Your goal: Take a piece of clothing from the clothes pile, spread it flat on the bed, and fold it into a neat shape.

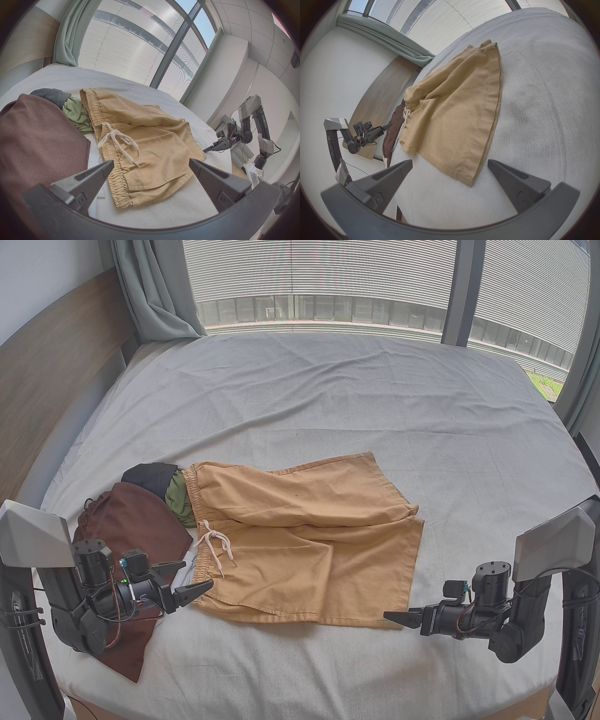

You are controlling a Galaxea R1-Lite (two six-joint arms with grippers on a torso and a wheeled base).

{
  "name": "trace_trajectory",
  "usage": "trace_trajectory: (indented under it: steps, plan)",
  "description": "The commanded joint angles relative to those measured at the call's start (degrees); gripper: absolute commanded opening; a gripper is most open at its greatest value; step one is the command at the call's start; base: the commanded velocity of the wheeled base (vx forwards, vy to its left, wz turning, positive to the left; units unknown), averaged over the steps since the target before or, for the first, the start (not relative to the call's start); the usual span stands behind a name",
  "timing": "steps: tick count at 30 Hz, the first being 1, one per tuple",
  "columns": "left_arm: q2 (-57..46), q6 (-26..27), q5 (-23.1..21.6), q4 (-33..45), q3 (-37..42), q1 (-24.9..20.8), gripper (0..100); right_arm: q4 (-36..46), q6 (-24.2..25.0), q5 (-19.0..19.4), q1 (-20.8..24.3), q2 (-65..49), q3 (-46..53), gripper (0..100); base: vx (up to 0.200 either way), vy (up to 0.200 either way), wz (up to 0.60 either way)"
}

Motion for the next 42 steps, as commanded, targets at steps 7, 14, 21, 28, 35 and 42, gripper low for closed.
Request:
trace_trajectory:
  steps: [7,14,21,28,35,42]
  plan:
    - [-0.2,-0.1,0.0,0.0,0.0,0.1,100,-2.2,0.5,2.0,0.0,5.3,-0.8,100,0.000,0.000,0.00]
    - [-0.3,-0.1,0.0,0.0,-0.1,0.2,100,-2.2,4.2,2.6,1.7,5.2,-1.0,100,0.000,0.000,0.00]
    - [-0.3,-0.1,0.0,0.0,-0.1,0.2,100,-2.3,4.6,2.6,2.0,4.8,-2.0,100,0.000,0.000,0.00]
    - [-0.2,-0.1,0.0,0.0,-0.1,0.1,100,-2.3,4.7,2.5,1.7,4.7,-2.6,100,0.000,0.000,0.00]
    - [-0.1,0.0,0.0,0.0,0.0,0.1,100,-2.3,4.5,2.4,1.4,4.6,-2.6,0,0.000,0.000,0.00]
    - [0.0,0.0,0.0,0.0,0.0,0.1,100,-2.3,4.5,2.2,1.4,4.5,-2.6,0,0.000,0.000,0.00]
